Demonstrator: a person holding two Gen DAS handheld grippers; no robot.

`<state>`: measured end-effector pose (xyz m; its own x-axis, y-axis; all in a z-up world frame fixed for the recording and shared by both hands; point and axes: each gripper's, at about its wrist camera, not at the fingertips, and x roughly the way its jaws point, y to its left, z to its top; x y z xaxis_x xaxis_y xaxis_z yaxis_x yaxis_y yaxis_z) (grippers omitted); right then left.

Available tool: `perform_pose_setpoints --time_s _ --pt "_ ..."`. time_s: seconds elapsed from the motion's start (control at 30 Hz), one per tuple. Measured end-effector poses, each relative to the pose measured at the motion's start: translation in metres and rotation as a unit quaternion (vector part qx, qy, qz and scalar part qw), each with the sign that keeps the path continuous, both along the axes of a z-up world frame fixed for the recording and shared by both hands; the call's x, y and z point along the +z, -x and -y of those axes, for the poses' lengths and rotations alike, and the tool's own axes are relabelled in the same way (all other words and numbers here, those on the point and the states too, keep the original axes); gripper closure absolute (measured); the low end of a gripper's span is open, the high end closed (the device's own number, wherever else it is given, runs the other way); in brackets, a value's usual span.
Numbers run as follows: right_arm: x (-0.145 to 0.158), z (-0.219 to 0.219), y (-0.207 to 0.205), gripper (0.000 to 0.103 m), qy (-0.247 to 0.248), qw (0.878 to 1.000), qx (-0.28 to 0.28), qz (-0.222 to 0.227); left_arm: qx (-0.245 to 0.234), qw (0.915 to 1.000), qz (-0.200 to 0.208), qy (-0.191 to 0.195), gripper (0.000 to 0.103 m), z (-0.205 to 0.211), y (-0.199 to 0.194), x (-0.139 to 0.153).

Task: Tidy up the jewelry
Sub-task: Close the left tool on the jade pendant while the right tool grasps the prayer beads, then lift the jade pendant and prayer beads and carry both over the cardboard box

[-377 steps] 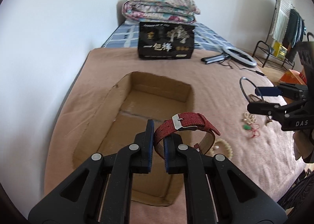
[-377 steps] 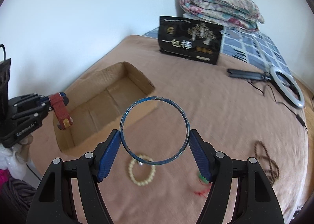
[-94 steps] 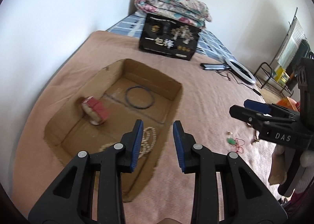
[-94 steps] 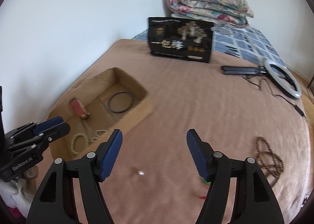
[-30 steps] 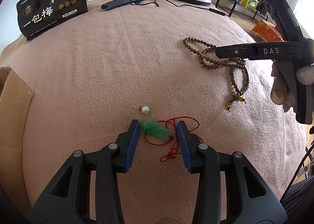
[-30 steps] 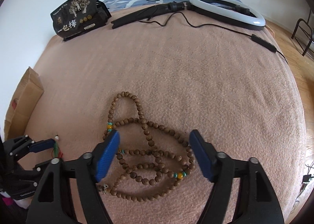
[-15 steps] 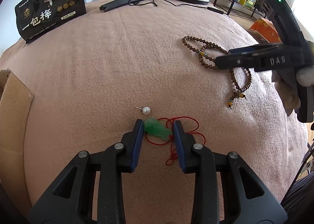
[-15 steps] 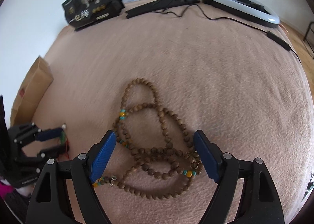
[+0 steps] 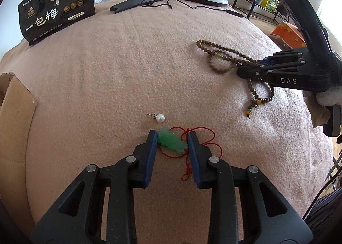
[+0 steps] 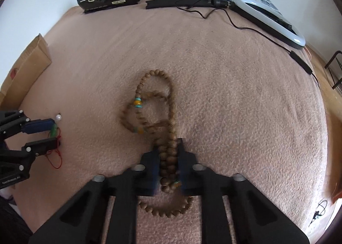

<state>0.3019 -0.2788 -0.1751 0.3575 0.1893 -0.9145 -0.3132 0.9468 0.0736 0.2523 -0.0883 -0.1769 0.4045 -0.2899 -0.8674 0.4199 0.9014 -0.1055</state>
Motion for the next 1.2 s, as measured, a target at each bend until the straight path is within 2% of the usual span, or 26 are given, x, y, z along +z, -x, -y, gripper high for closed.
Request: perform_pose_setpoints --time_s 0.2,0.33,0.7,1.2 --pt "0.009 -0.006 0.010 0.093 0.020 1.000 -0.003 0.016 0.000 1.0000 0.007 0.006 0.074 -0.004 0.004 0.008" --pt "0.029 -0.004 0.015 0.093 0.022 0.999 -0.015 0.047 0.003 0.9997 0.016 0.017 0.074 -0.008 0.008 0.018" --pt "0.092 -0.010 0.032 0.093 0.003 0.992 -0.039 0.124 0.012 0.9974 0.047 0.053 0.074 -0.026 0.023 0.058" --pt "0.163 -0.055 0.057 0.093 -0.041 0.977 -0.016 0.210 0.045 0.9896 0.094 0.099 0.074 -0.071 0.038 0.112"
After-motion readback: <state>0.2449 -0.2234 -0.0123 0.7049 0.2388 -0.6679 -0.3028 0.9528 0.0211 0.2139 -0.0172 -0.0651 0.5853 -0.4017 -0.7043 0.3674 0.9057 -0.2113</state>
